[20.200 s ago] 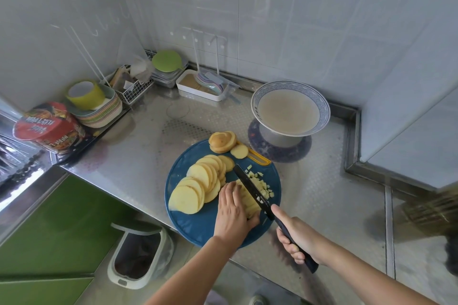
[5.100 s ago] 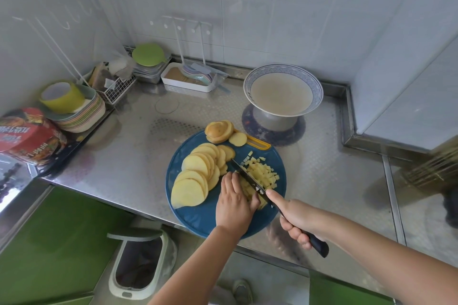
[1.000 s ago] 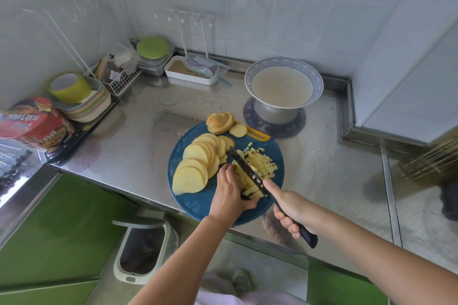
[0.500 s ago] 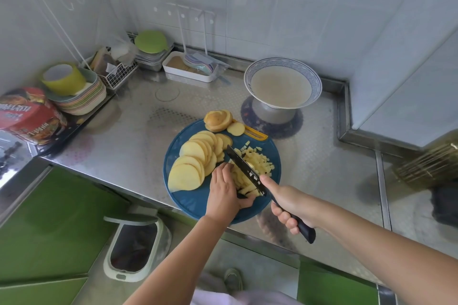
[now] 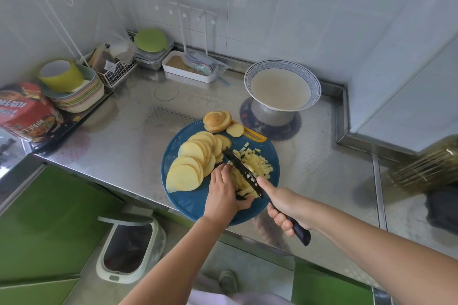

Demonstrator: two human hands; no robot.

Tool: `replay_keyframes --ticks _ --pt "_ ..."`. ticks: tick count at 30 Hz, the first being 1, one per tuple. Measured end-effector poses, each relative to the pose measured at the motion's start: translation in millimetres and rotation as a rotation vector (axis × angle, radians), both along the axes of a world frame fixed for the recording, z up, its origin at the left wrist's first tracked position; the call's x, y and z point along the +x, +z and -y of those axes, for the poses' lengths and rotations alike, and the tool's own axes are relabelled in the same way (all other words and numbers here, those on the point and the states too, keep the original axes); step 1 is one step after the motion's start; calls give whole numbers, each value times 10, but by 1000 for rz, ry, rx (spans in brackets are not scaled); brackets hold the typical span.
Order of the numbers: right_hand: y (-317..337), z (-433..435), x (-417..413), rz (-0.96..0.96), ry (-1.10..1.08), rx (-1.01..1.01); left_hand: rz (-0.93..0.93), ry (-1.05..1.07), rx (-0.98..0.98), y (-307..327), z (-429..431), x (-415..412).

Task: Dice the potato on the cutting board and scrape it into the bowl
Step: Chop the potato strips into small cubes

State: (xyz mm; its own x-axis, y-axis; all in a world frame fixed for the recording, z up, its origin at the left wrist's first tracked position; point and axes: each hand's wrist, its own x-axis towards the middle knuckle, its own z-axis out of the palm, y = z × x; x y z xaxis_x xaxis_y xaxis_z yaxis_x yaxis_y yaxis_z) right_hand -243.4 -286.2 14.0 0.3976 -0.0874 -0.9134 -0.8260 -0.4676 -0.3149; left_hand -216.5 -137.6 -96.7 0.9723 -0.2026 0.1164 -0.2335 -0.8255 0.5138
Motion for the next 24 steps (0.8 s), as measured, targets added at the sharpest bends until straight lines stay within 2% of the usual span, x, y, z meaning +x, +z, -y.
replay_keyframes --ticks 24 --pt "-212 -58 -58 55 5 -15 -59 -1 -61 8 3 -3"
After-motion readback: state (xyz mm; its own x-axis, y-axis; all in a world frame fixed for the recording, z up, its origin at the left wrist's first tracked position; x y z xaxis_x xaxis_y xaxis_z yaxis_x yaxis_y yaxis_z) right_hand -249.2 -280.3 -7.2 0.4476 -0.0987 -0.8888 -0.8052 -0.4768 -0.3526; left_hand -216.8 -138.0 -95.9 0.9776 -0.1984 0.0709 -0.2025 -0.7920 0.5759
